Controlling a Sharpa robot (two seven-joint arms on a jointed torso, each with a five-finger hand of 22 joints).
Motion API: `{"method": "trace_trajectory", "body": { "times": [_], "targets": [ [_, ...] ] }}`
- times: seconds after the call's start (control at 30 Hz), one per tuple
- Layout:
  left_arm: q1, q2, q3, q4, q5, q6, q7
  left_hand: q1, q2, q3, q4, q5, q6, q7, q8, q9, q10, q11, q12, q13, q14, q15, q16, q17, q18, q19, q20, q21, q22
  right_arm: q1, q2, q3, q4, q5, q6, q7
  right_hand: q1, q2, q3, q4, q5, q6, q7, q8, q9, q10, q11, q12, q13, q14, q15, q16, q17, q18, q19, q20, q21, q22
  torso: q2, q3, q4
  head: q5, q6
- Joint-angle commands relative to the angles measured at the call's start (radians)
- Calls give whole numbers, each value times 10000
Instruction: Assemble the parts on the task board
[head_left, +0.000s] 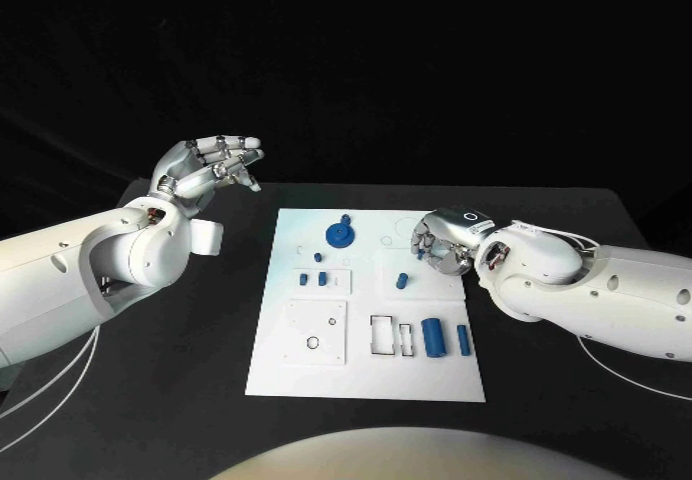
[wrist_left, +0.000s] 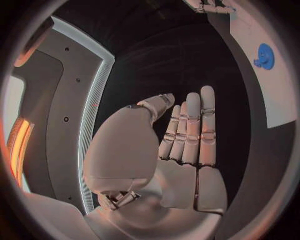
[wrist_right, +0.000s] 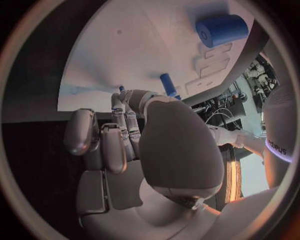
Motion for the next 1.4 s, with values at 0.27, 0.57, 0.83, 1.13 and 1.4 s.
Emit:
{"method": "trace_trajectory", "body": {
  "times": [0.27, 0.57, 0.83, 1.13, 1.4],
  "targets": [
    [-9, 11, 9, -33, 147, 228, -94, -23, -30, 6, -87, 63, -85, 7, 63, -7, -145, 4, 39, -17, -105, 5, 45, -20, 124, -64, 60, 24, 15, 107, -310, 54, 529, 88, -815, 46, -157, -32, 50, -18, -7, 81, -14, 30, -19, 624, -565, 18, 18, 325, -89, 62, 45, -100, 26, -43, 92, 787, -8, -16, 9, 4, 21],
    [-18, 20, 8, -57, 184, 231, -144, -19, -21, 11, -91, 63, -87, 9, 70, -5, -161, 7, 42, -19, -110, 7, 46, -21, 124, -68, 62, 26, 17, 159, -298, 80, 1346, 262, -1206, 105, -173, -40, 56, -28, -9, 83, -15, 33, -13, 630, -566, 13, 21, 327, -89, 67, 57, -104, 34, -43, 112, 799, -9, -14, 9, 34, 35],
    [-27, 59, 8, -73, 192, 253, -163, -13, -20, 13, -100, 62, -89, 11, 76, -4, -177, 10, 45, -21, -115, 8, 48, -22, 125, -72, 64, 29, 20, 146, 311, 82, 1563, 292, -1228, 190, -181, -44, 64, -38, -9, 78, -14, 32, -10, 629, -566, 5, 23, 326, -90, 65, 51, -99, 23, -44, 90, 792, -17, -23, 21, 141, 16],
    [-30, 96, 6, -110, 261, 250, -192, -6, -16, 16, -107, 62, -90, 12, 81, -2, -187, 11, 50, -22, -119, 9, 49, -23, 126, -75, 65, 32, 22, -127, 1214, 64, 1519, 497, -999, 446, -198, -36, 87, -60, -8, 63, -6, 27, -3, 620, -560, -15, 24, 321, -89, 54, 20, -83, -9, -45, 17, 766, -6, -40, 47, 341, -41],
    [-30, 98, 3, -63, 288, 225, -223, -8, -16, 13, -111, 60, -91, 13, 88, 0, -195, 13, 57, -23, -122, 12, 51, -24, 126, -79, 67, 34, 25, -630, 1827, 2, 1335, 585, -801, 594, -231, -20, 111, -83, -11, 38, 5, 19, 6, 603, -550, -45, 26, 313, -83, 38, -19, -65, -50, -43, -71, 736, 6, -29, -4, 568, -115]
  ]
}}
